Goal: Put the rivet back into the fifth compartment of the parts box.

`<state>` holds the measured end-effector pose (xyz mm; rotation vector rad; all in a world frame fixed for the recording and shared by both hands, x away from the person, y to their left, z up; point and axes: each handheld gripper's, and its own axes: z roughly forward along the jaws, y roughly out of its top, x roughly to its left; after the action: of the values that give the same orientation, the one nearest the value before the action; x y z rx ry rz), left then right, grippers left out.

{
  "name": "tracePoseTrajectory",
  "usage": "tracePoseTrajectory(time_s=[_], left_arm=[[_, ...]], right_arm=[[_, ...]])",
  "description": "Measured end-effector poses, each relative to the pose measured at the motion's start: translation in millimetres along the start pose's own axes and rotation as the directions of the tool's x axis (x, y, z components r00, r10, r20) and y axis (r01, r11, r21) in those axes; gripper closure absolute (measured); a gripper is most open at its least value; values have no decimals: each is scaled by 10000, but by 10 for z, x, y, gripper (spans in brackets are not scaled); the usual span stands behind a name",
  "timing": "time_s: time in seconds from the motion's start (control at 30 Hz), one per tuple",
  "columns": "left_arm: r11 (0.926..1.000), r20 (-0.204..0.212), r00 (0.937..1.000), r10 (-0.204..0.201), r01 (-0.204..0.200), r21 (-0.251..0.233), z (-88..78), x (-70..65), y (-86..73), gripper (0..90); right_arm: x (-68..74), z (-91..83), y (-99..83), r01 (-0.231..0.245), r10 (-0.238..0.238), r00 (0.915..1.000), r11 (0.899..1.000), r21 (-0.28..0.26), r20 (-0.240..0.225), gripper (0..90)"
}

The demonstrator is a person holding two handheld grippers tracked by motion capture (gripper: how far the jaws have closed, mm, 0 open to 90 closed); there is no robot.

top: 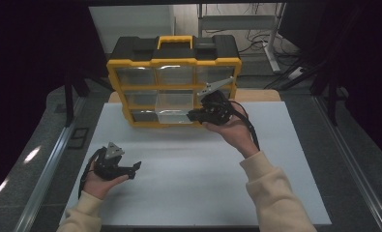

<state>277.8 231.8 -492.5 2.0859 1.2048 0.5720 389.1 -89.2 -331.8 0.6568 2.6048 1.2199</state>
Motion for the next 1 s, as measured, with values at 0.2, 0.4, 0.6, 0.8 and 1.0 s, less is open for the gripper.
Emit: tracePoseTrajectory(time_s=[0.2,0.4,0.6,0.8,1.0], left_arm=[[10000,0,10000,-12,12,-29,-6,0,2,112],[10000,1,10000,-18,18,-33,-4,3,1,112],[10000,-3,10000,7,-7,-12,1,0,2,112],[10000,-1,10000,-25,25,-26,-1,3,1,112],[10000,7,10000,-23,23,-17,1,5,1,112]], right_arm=[[-22,33,63,25,-25,10000,10000,-5,59,836],[-43,71,114,-34,34,9999,10000,-1,105,836],[-86,101,140,-84,84,9998,10000,-11,174,836],[-121,107,180,-212,213,9994,9998,-53,260,836],[-143,140,240,-221,223,9993,9997,-50,314,836]])
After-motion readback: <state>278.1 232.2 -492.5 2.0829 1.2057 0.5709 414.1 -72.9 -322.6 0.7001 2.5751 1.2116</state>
